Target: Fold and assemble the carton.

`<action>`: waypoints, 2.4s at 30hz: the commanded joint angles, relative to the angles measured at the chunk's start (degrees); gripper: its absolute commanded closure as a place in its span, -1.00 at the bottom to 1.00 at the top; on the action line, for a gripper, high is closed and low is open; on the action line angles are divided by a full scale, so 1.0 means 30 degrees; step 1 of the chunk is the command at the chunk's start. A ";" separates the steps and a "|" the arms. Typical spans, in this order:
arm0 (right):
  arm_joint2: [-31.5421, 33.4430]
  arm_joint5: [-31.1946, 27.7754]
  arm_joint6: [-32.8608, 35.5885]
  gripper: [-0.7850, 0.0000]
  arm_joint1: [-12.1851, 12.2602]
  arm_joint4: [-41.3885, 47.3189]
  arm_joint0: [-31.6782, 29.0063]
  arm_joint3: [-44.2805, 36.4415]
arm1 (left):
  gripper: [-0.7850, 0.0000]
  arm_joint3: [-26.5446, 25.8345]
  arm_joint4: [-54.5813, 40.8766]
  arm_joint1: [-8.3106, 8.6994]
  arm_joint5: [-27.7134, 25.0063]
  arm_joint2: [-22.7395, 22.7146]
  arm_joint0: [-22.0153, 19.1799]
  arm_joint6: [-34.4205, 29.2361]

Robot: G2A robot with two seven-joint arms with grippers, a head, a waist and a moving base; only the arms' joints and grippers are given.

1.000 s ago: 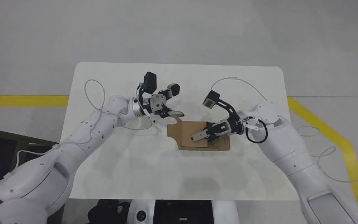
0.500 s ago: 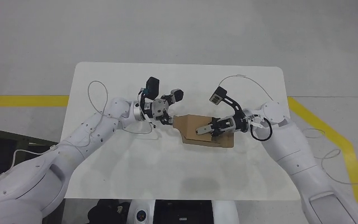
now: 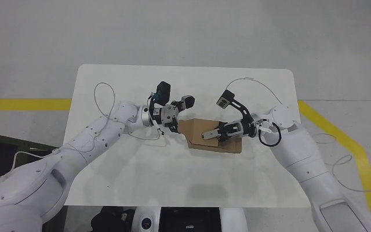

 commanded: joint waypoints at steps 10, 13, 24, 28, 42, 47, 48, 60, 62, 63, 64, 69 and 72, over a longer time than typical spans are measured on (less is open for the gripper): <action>0.0148 0.0087 -0.0018 1.00 -0.0048 -0.0063 -0.0106 -0.0070 | -1.00 -0.0543 0.0238 0.0230 0.0000 0.0326 -0.0210 0.0221; 0.0186 0.0120 0.0033 1.00 -0.0052 -0.0152 -0.0115 -0.0069 | -1.00 -0.0593 0.0257 0.0263 0.0000 0.0507 -0.0276 0.0233; -0.0019 0.0308 0.0190 1.00 -0.0197 -0.0187 -0.0025 -0.0287 | -1.00 -0.0718 0.0074 0.0129 0.0000 0.1177 -0.0740 0.0127; -0.0032 0.0342 0.0291 1.00 -0.0231 -0.0222 0.0024 -0.0247 | -1.00 -0.0649 0.0042 0.0064 0.0000 0.1371 -0.0930 0.0229; -0.0077 0.0374 0.0505 1.00 -0.0363 -0.0125 0.0113 -0.0131 | -1.00 -0.0525 0.0186 -0.0123 0.0000 0.1457 -0.1096 0.0379; -0.0081 0.0319 0.0505 1.00 -0.0393 -0.0084 0.0105 -0.0090 | -1.00 -0.0458 0.0250 -0.0155 0.0000 0.1457 -0.1095 0.0424; -0.0085 0.0318 0.0505 1.00 -0.0400 -0.0057 0.0096 -0.0080 | -1.00 -0.0441 0.0259 -0.0160 0.0000 0.1457 -0.1096 0.0419; 0.0154 0.0107 0.0491 1.00 -0.0420 0.0113 0.0129 0.0371 | -1.00 0.0232 -0.0200 -0.0139 0.0000 0.1457 -0.1058 0.0766; 0.0351 0.0073 0.0503 1.00 -0.0381 0.0087 0.0141 0.0501 | -1.00 0.0407 -0.0230 -0.0048 0.0000 0.1457 -0.1046 0.0976; 0.0438 0.0065 0.0504 1.00 -0.0360 0.0072 0.0148 0.0546 | -1.00 0.0462 -0.0216 0.0002 0.0000 0.1452 -0.1049 0.1066; 0.0552 0.0044 0.0499 1.00 -0.0336 0.0056 0.0158 0.0633 | -1.00 0.0493 -0.0181 0.0055 0.0000 0.1450 -0.1049 0.1164; 0.0885 0.0010 0.0423 1.00 -0.0272 -0.0008 0.0109 0.0682 | -1.00 0.0441 -0.0037 0.0312 0.0000 0.1439 -0.0997 0.1503; 0.0986 0.0025 0.0369 1.00 -0.0255 -0.0053 0.0050 0.0664 | -1.00 0.0482 0.0000 0.0431 0.0000 0.1397 -0.0923 0.1545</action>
